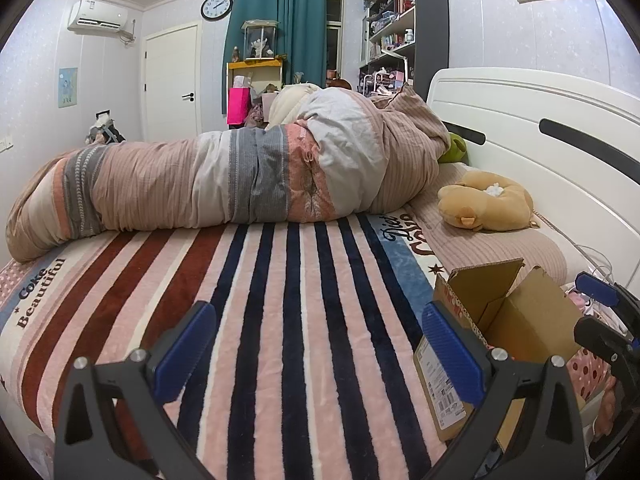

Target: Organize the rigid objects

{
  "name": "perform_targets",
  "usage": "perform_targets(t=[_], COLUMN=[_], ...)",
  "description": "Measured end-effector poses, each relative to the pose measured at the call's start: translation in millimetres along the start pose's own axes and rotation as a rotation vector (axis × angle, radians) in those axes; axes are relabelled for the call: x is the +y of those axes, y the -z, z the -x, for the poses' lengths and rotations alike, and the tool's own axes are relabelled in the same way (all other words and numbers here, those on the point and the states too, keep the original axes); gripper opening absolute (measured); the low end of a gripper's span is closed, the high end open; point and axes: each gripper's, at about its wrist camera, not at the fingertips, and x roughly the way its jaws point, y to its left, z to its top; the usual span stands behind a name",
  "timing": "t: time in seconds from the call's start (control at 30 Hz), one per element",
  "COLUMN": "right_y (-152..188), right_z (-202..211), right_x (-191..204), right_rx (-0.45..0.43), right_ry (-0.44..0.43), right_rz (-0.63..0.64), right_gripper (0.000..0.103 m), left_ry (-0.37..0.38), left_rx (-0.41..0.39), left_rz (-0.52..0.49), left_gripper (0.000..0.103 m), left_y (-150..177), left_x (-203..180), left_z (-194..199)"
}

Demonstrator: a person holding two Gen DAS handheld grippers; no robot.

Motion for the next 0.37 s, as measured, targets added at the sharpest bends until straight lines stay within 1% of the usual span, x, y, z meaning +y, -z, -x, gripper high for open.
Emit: perform_targets(t=[0.37], right_y=[-0.6], right_z=[0.2], right_x=[-1.8], right_rx=[0.001], right_ry=[-0.003], right_rz=[0.001], right_gripper=[0.099], left_ry=[-0.003], left_rx=[0.0], left_rz=[0.002], left_gripper=[0.102], left_y=[2.2], left_x=[0.2], left_z=[1.6])
